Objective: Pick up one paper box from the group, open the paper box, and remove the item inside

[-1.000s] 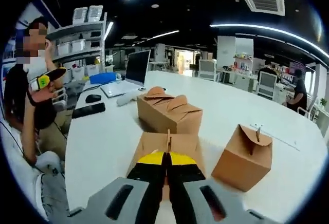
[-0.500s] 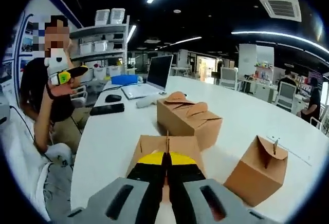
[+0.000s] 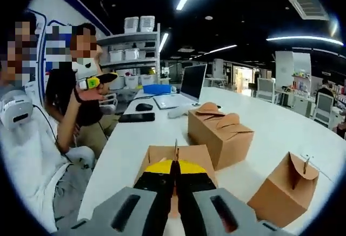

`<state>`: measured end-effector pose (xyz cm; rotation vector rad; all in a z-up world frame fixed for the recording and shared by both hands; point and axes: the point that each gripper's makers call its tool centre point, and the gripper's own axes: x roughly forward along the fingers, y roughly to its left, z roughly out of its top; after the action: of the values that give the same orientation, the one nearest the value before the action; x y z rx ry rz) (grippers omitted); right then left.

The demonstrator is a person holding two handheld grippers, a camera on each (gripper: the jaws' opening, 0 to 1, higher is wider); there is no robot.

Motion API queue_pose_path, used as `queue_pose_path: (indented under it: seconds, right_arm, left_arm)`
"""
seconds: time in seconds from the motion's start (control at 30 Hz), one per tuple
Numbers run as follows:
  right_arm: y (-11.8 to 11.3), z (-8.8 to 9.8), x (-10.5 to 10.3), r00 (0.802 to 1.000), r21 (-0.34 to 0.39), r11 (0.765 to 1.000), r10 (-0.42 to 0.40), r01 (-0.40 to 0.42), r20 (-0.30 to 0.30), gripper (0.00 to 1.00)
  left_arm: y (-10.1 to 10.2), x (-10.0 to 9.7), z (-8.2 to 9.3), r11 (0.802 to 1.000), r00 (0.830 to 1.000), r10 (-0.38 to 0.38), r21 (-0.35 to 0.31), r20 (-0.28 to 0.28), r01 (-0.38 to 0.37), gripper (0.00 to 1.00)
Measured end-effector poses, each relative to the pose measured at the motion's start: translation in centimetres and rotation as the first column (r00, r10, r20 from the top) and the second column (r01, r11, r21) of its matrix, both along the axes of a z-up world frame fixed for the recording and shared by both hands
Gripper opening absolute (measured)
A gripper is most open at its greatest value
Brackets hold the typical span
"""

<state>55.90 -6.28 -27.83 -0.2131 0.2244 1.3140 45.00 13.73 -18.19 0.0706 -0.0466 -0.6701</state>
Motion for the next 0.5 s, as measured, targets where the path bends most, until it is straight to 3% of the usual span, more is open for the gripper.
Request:
queue_pose_path:
  seconds: [0.3, 0.5]
  right_arm:
    - [0.6, -0.1, -1.2, 0.997, 0.025, 0.997, 0.07, -0.069, -0.023, 0.03]
    - [0.6, -0.2, -1.1, 0.995, 0.019, 0.995, 0.097, -0.097, -0.005, 0.03]
  left_arm:
    - [-0.2, -0.1, -0.2, 1.0, 1.0, -0.01, 0.009, -0.003, 0.01, 0.35]
    - [-1.2, -1.1, 0.1, 0.997, 0.997, -0.081, 0.002, -0.001, 0.081, 0.36]
